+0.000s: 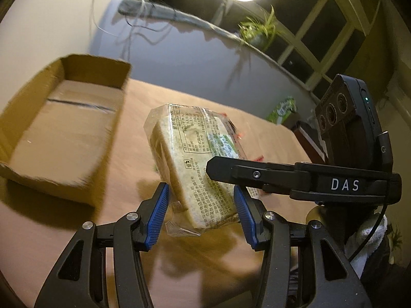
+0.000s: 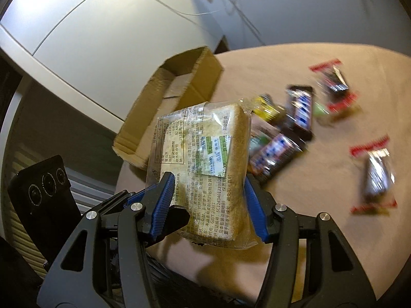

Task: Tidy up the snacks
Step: 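Lift the bread loaf with the right gripper and lower into the cardboard box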

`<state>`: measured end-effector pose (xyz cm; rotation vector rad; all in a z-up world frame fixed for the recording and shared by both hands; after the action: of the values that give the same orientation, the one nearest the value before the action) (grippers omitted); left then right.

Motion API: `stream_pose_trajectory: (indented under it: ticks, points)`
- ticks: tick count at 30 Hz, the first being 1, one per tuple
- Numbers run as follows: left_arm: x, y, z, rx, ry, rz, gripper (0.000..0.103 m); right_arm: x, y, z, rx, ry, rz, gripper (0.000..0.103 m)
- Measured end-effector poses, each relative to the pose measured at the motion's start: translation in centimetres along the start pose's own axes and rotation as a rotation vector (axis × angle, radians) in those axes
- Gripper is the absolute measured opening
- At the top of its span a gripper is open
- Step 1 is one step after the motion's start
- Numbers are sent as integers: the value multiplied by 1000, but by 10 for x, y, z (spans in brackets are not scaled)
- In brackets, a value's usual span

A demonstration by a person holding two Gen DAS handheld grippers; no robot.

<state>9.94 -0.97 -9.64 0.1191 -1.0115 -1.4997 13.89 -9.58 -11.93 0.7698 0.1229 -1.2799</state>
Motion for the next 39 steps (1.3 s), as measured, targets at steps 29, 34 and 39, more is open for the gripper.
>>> stream_pose_trajectory:
  ticks: [29,34,39]
  points:
    - [-135,51,49,124,161,145,50,-111,83,-123,-92,77,192,58]
    - [-141,51,49,120,167,157,50,-112,83,-130,-104,79,194,58]
    - [-143,49,51,122,186,164,50,-110,86,-129,-90,45,190,58]
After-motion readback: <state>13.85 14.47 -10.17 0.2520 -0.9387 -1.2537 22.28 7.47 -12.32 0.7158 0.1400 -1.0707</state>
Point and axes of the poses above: each gripper's, at about its wrist camera, not at the fingertips, and z roughly against the way its jaws point, x to its right, y to its top, the point moved 5 cm from there along -z, roughly the way its jaws point, and after that the axes turned 3 degrees about -y, right-handed, at the moved point
